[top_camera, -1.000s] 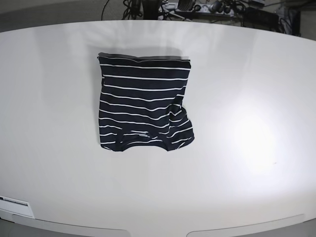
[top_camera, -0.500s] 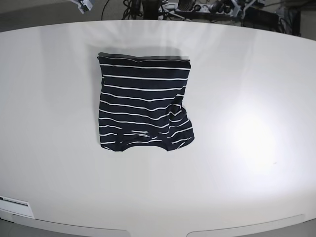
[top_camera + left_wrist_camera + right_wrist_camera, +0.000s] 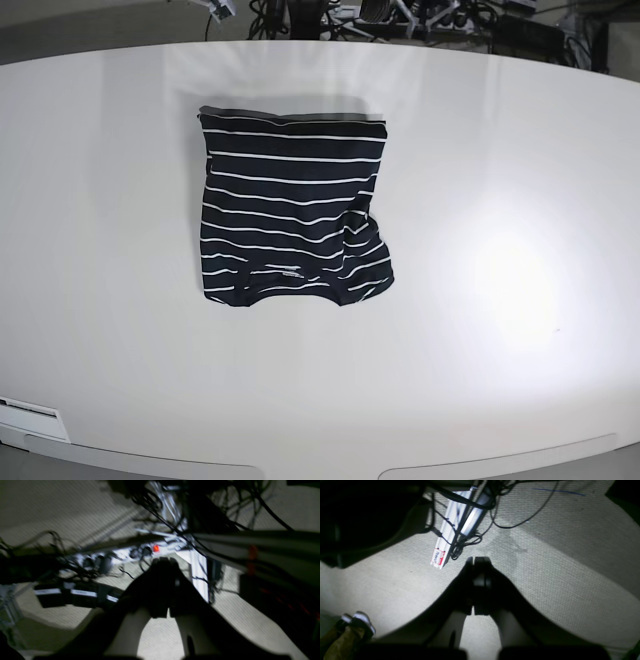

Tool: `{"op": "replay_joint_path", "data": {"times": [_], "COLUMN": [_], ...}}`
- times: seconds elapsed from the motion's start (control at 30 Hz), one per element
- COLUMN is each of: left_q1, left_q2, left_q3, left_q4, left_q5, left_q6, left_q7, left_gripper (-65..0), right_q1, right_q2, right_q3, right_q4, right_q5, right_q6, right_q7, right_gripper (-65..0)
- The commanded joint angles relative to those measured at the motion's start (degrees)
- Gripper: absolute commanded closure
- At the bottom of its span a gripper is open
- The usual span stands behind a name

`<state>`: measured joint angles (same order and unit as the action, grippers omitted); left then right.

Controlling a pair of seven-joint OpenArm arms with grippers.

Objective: Fold the T-shirt properly

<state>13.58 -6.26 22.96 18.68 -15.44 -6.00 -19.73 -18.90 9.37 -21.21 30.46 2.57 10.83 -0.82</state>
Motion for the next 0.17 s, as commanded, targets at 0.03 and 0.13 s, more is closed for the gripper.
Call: {"op": "replay_joint_path", "data": {"times": [0.03, 0.13], "left_q1": [0.68, 0.9], "left_q2": [0.07, 0.55], "left_q3": [0.11, 0.11], "left_q4": [0.07, 0.2], "left_q5": [-0.24, -0.11], "left_q6": [0.28, 0.24], "left_q7": [-0.85, -1.29], "left_gripper": [0.0, 0.0], "right_q1": [-0.2, -0.15], "right_q2": [-0.11, -0.15], "right_q3": [0.09, 0.11], "right_q4": [1.18, 2.32], "right_q5": [0.35, 0.35], "right_q6": [0.87, 1.16], "right_q7": [0.85, 0.87], "right_gripper": [0.0, 0.0]}}
